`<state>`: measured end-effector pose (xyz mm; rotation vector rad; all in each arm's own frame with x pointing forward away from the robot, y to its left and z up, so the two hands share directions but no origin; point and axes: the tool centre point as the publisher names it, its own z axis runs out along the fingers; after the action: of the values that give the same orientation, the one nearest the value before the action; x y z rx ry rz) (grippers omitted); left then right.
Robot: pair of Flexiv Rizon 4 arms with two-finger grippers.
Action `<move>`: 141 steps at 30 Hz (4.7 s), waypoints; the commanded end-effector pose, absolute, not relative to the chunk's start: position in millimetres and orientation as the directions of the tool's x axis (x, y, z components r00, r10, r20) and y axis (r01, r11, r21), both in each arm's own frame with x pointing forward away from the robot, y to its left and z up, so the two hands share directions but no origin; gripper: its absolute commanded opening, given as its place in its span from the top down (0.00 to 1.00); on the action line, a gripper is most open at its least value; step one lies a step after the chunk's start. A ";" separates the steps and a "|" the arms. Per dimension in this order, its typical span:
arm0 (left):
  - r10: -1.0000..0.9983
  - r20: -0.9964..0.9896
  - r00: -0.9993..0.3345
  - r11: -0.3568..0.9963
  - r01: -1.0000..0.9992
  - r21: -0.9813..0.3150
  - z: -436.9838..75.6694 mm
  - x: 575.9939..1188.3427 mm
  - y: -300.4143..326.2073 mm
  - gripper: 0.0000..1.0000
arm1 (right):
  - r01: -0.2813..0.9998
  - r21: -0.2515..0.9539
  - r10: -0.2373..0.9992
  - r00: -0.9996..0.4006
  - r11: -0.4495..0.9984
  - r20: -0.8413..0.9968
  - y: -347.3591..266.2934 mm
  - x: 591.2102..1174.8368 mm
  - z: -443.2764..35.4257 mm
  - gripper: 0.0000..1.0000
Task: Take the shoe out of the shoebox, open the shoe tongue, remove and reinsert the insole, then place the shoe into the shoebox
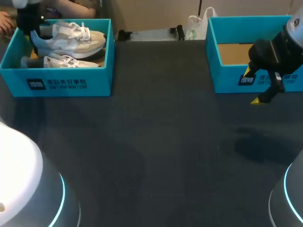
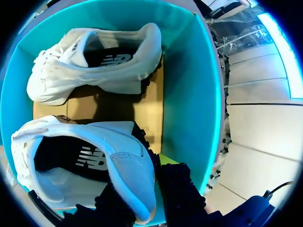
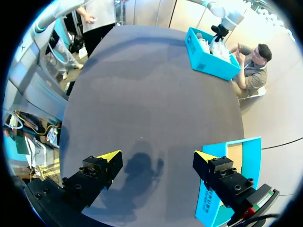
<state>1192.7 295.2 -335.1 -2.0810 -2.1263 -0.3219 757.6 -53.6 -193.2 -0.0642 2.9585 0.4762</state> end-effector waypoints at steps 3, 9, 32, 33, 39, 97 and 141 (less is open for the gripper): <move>0.964 0.263 -0.027 0.023 1.000 0.015 -351.4 1204.9 297.7 1.00 | -0.064 0.307 -0.019 -0.989 0.949 -0.149 -53.4 757.7 -193.7 0.00; 0.965 0.260 -0.015 0.021 1.000 -0.017 -364.8 1204.6 301.3 1.00 | -0.064 0.307 -0.019 -0.989 0.949 -0.149 -53.4 757.7 -193.7 0.00; 0.970 0.242 0.017 -0.003 0.998 -0.055 -374.6 1202.4 303.7 0.11 | -0.064 0.307 -0.019 -0.989 0.949 -0.149 -53.4 757.7 -193.7 0.00; 0.972 0.236 0.015 -0.004 0.999 -0.049 -371.7 1201.3 303.6 0.00 | -0.064 0.307 -0.019 -0.989 0.949 -0.149 -53.4 757.7 -193.7 0.00; 0.980 0.190 0.055 -0.045 0.997 -0.057 -347.1 1193.0 297.7 0.00 | -0.064 0.307 -0.019 -0.989 0.949 -0.149 -53.4 757.7 -193.7 0.00; 0.993 0.073 0.095 -0.093 0.995 -0.031 -285.9 1045.5 294.3 0.13 | -0.064 0.307 -0.019 -0.989 0.949 -0.149 -53.4 757.7 -193.7 0.00; 0.995 0.097 0.028 -0.025 0.999 -0.031 -373.8 1066.4 303.1 0.16 | -0.064 0.307 -0.019 -0.989 0.949 -0.149 -53.4 757.7 -193.7 0.00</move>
<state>1064.4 299.3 -368.0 -2.1921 -2.1284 -0.0684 757.5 -53.7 -192.9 -0.0642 2.9585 0.4761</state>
